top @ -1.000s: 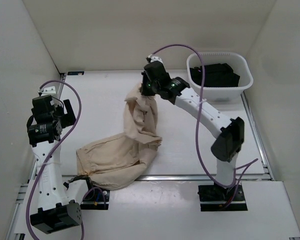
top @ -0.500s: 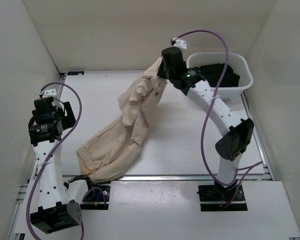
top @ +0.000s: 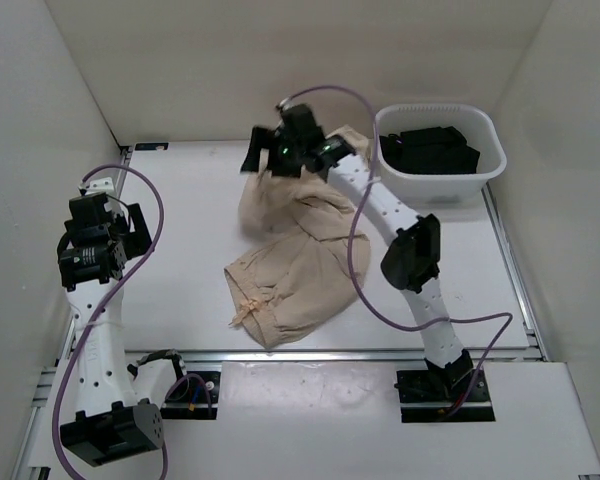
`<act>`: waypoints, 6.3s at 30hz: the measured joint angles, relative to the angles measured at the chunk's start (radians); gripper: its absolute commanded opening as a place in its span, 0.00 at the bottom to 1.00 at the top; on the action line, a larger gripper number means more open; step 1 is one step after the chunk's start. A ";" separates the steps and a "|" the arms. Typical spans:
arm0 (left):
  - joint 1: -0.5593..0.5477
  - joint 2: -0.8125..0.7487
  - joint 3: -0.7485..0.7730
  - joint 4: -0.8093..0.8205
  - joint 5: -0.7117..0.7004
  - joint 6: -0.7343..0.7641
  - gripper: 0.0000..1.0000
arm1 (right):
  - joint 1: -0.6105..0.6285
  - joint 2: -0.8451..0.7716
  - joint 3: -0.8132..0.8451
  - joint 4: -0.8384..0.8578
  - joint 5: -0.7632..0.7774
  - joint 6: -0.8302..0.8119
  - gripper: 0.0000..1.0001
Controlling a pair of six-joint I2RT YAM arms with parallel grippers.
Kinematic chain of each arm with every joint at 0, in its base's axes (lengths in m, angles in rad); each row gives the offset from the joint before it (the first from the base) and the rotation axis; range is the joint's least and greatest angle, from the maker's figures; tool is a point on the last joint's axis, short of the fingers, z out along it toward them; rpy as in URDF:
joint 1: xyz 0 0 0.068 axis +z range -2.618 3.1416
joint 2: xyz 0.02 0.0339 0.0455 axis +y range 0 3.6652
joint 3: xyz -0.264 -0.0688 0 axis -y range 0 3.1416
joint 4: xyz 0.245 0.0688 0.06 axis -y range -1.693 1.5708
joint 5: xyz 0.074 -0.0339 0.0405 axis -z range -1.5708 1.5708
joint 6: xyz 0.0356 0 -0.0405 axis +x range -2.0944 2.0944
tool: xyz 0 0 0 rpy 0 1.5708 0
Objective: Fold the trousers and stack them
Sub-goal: Move the trousers to the center of the board, then flatten the trousers out
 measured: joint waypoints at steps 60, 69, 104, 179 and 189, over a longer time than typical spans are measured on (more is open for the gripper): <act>-0.444 0.709 -0.087 0.268 -0.008 0.000 1.00 | 0.369 -0.405 -1.140 -0.131 0.510 0.157 0.96; -0.472 0.854 -0.013 0.303 0.043 -0.002 0.71 | 0.369 -0.406 -1.200 -0.013 0.459 0.195 0.34; -0.416 0.303 -0.097 0.077 0.245 -0.004 1.00 | 0.356 -1.187 -1.527 -0.420 0.519 0.264 0.00; -0.387 0.463 -0.314 0.132 -0.009 0.000 1.00 | 0.478 -1.058 -1.575 -0.488 0.534 0.489 0.00; -0.389 0.559 -0.362 0.195 0.053 0.000 0.14 | 0.478 -1.183 -1.581 -0.499 0.568 0.538 0.00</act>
